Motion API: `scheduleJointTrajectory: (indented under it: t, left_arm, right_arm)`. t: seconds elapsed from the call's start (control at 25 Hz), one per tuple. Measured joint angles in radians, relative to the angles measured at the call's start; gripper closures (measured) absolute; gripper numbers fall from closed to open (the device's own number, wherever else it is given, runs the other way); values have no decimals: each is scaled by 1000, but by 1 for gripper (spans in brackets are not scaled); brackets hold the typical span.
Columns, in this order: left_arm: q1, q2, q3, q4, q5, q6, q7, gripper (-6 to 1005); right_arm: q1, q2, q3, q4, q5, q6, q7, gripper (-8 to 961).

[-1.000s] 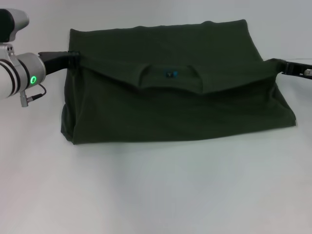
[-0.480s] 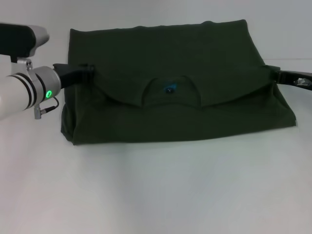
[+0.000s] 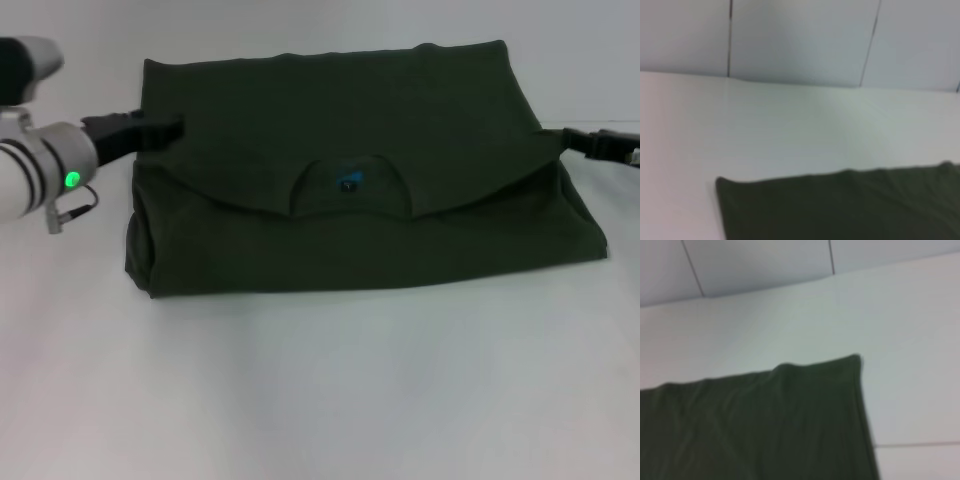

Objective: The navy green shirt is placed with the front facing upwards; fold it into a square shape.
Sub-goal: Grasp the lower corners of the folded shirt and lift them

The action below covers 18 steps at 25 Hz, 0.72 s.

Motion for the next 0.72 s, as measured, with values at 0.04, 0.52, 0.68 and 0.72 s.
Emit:
scheduleJointTrajectory:
  t: [0.04,0.52,0.68,0.72]
  left_arm:
    - [9,-3,0,24,0,14,-16,682]
    - [144,-12,60,201,1,318,-85,347]
    - [215,-14,106,285,2,445,-139,348]
    - [231,-14,111,303,2,482,-145,347]
  right_arm:
    - [-2,1,0,-12,7,-5,1,543]
    - [-125,-17,-16,-159,118,-350,75,244]
    - [-186,-43,-62,-189,117,-488,137,245]
    - [-198,-52,-75,-190,117,-520,151,245]
